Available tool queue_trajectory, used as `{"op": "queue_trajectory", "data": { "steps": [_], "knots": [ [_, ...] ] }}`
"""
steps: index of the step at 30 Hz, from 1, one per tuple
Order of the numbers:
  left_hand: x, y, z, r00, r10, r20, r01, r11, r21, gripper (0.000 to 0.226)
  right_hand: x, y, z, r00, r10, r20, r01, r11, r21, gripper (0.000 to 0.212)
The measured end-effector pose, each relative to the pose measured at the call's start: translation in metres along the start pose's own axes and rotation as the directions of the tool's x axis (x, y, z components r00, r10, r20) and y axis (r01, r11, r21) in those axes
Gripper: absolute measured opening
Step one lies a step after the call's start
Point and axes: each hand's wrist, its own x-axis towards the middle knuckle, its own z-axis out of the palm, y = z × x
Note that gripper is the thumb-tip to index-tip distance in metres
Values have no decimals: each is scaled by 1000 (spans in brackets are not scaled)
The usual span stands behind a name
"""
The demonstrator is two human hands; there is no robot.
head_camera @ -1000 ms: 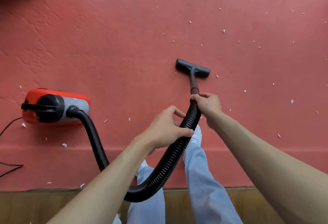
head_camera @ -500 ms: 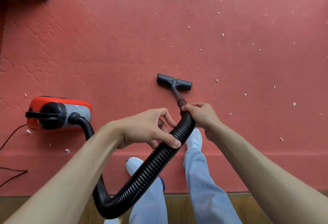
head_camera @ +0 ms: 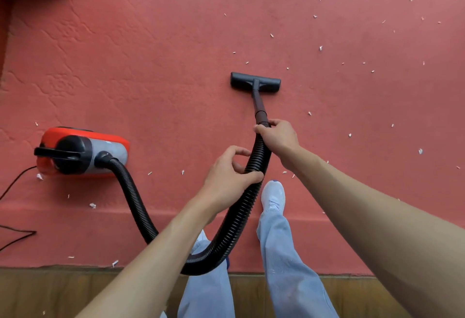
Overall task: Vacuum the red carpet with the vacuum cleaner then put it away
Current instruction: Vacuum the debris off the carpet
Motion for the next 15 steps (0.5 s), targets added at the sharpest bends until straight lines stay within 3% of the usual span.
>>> {"op": "queue_trajectory", "data": {
  "steps": [1, 4, 8, 12, 15],
  "knots": [
    [-1, 3, -3, 999, 20, 31, -20, 1000, 3, 43, -3, -2, -5, 1000, -7, 6, 7, 1000, -6, 36],
    [-8, 17, -16, 975, 54, 216, -43, 998, -55, 49, -12, -3, -26, 999, -7, 35, 8, 999, -32, 16],
    [-7, 35, -26, 936, 37, 351, -14, 998, -69, 50, -16, 2, -45, 995, 16, 96, -14, 1000, -17, 17],
    [4, 38, -13, 950, 12, 312, -4, 1000, -24, 51, 2, 0, -44, 995, -3, 103, 7, 999, -37, 20],
    [21, 35, 4, 982, 9, 186, -5, 1000, -21, 52, 27, -10, -39, 995, -21, 94, 27, 998, -62, 24]
  ]
}}
